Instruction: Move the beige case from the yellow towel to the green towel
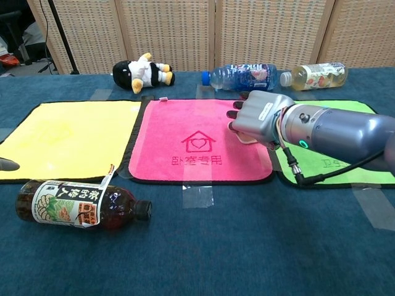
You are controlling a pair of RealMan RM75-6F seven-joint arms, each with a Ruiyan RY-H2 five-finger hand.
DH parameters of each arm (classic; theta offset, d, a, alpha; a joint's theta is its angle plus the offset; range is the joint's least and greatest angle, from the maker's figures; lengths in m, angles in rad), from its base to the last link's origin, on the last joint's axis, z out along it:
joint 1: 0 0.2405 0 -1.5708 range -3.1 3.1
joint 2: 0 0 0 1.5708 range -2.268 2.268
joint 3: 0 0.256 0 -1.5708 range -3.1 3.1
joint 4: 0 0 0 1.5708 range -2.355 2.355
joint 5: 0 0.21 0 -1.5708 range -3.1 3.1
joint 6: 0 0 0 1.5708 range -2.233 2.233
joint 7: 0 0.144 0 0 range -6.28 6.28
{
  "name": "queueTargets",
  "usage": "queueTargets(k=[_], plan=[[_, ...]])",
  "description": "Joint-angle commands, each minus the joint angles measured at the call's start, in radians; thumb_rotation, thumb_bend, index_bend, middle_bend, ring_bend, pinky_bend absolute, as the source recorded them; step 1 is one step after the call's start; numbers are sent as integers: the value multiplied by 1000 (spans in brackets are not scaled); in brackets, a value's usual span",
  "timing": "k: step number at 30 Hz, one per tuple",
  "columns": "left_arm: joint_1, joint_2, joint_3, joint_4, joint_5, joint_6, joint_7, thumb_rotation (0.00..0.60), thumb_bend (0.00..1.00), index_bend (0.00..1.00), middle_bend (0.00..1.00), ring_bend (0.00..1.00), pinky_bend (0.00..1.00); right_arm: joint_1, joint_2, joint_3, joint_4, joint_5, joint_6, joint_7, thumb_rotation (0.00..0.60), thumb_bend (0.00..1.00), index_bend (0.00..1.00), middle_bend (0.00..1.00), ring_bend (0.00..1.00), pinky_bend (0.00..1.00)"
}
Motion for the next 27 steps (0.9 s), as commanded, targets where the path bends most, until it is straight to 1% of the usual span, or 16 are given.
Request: queueTargets(k=[1, 27], plan=[[0, 0, 1, -1, 1, 0, 0, 600, 316, 0, 0, 0, 21, -5, 6, -4, 0, 3, 3, -1, 600, 647, 174, 64, 0, 0], [3, 5, 5, -9, 16, 6, -4, 600, 317, 0, 0, 0, 21, -67, 59, -42, 3, 51, 30, -8, 600, 648, 174, 64, 0, 0]])
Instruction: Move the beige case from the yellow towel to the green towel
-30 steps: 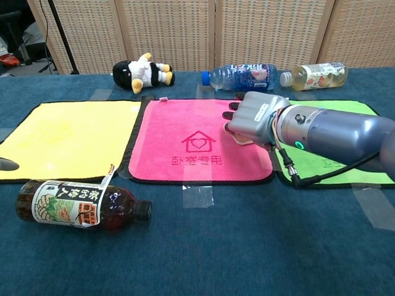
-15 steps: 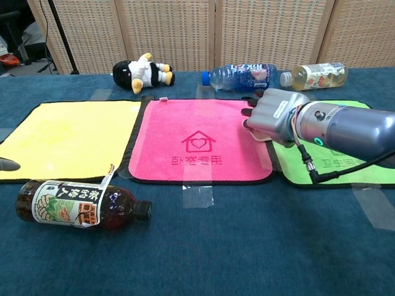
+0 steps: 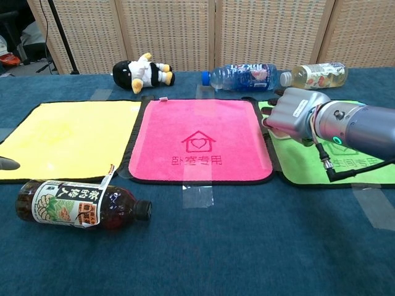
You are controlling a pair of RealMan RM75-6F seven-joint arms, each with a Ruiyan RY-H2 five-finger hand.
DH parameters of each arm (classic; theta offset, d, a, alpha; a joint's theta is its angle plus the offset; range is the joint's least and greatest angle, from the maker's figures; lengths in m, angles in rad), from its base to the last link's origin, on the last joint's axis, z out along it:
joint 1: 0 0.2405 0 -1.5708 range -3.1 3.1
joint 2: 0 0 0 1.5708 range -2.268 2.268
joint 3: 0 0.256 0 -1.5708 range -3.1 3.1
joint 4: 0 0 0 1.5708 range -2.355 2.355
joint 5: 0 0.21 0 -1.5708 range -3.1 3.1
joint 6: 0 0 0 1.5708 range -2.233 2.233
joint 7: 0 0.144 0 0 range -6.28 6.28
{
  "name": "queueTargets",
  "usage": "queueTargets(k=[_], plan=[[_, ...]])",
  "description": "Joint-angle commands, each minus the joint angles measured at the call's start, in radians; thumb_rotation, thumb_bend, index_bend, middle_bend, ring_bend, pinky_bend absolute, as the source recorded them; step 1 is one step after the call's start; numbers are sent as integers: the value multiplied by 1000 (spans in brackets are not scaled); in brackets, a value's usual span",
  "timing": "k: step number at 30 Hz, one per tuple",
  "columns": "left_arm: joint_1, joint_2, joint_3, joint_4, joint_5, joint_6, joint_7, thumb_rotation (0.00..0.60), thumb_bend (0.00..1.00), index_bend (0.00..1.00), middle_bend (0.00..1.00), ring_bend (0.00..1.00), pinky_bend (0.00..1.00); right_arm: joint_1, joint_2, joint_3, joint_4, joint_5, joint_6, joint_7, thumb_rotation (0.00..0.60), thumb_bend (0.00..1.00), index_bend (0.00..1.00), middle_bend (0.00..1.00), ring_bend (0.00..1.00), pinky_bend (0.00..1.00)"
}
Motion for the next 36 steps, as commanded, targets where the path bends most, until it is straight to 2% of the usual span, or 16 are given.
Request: queueTargets(k=[1, 8, 12, 20, 24, 25, 31, 36], plan=[[1, 1, 1, -1, 3, 2, 0, 600, 317, 0, 0, 0, 21, -11, 10, -7, -4, 2, 3, 3, 600, 648, 174, 64, 0, 0], [3, 2, 2, -4, 10, 6, -2, 600, 317, 0, 0, 0, 22, -22, 24, -6, -30, -15, 11, 12, 600, 646, 174, 64, 0, 0], [5, 3, -3, -2, 12, 15, -7, 600, 317, 0, 0, 0, 21, -12, 35, 12, -78, -54, 26, 18, 600, 646, 174, 64, 0, 0], [16, 9, -16, 4, 15, 49, -21, 600, 321, 0, 0, 0, 21, -3, 75, 74, -255, -190, 123, 63, 600, 646, 174, 63, 0, 0], [23, 11, -25, 11, 9, 69, -27, 600, 322, 0, 0, 0, 21, -35, 106, 86, -359, -264, 190, 118, 600, 622, 174, 57, 0, 0], [29, 12, -33, 17, -2, 81, -28, 600, 321, 0, 0, 0, 21, -66, 123, 87, -426, -309, 236, 168, 600, 620, 174, 56, 0, 0], [40, 13, -41, 21, -11, 103, -24, 600, 322, 0, 0, 0, 21, -191, 181, 22, -548, -485, 360, 308, 600, 620, 174, 52, 0, 0], [49, 14, -41, 17, 0, 121, -15, 600, 321, 0, 0, 0, 22, -295, 217, -39, -577, -606, 436, 440, 600, 620, 174, 52, 0, 0]])
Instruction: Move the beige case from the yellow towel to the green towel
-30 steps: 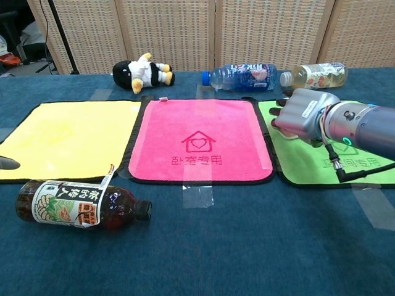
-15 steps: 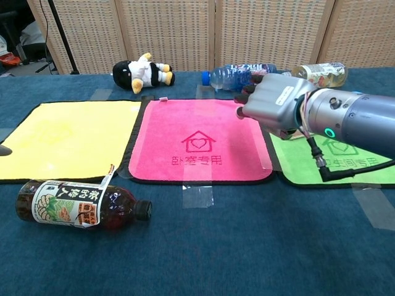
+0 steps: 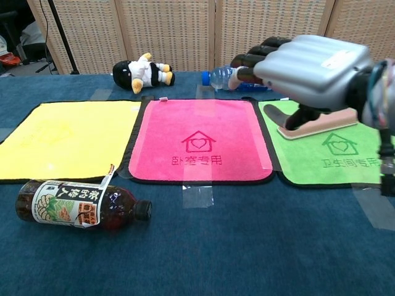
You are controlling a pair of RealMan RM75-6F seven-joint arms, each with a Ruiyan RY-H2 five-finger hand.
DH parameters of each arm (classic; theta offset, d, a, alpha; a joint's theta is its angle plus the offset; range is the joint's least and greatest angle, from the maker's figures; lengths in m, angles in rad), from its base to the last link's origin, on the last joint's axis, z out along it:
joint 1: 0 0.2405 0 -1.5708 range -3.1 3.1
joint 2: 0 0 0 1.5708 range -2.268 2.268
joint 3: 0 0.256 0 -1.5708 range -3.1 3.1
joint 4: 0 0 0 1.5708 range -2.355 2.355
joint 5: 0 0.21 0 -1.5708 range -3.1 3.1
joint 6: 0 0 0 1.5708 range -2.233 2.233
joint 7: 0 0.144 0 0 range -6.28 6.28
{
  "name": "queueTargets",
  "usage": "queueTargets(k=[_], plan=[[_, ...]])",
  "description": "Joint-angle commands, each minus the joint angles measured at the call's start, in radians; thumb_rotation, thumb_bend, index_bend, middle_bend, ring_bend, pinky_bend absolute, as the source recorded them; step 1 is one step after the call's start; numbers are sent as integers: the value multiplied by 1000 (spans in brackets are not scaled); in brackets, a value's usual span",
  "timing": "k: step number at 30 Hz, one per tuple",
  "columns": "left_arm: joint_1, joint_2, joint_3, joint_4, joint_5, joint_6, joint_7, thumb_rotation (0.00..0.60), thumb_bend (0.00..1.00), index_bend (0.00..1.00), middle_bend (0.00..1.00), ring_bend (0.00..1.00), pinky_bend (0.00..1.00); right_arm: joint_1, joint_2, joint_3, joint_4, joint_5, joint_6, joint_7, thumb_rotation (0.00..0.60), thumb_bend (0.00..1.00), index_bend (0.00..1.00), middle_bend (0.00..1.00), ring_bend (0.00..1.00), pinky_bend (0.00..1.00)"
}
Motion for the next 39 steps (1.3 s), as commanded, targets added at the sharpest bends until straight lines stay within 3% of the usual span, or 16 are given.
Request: queueTargets(k=[1, 4, 9, 14, 19, 27, 31, 39], plan=[[5, 1, 2, -5, 11, 9, 8, 600, 321, 0, 0, 0, 22, -112, 46, -69, -35, -121, 88, 134, 600, 620, 174, 52, 0, 0], [10, 2, 5, -9, 27, 22, 21, 600, 321, 0, 0, 0, 22, -186, 69, -114, -27, -181, 139, 231, 600, 620, 174, 52, 0, 0], [29, -3, 14, -17, 53, 54, 60, 600, 321, 0, 0, 0, 21, -376, 121, -241, 54, -328, 271, 498, 600, 614, 174, 52, 0, 0], [55, -7, 30, -32, 86, 88, 93, 600, 321, 0, 0, 0, 21, -504, 158, -300, 147, -424, 345, 672, 600, 602, 174, 52, 0, 0], [66, -12, 29, -23, 105, 107, 87, 600, 318, 0, 0, 0, 22, -575, 176, -297, 190, -463, 367, 763, 600, 546, 174, 46, 0, 0], [74, -17, 11, -7, 112, 132, 50, 600, 237, 0, 0, 0, 21, -635, 192, -252, 223, -482, 349, 859, 600, 288, 174, 0, 0, 0], [78, -26, 5, 5, 125, 145, 50, 600, 184, 0, 0, 0, 21, -648, 191, -239, 228, -501, 321, 845, 600, 260, 174, 0, 0, 0], [82, -37, 7, 13, 132, 138, 68, 600, 179, 0, 0, 0, 21, -680, 191, -203, 221, -532, 289, 812, 600, 260, 174, 0, 0, 0]])
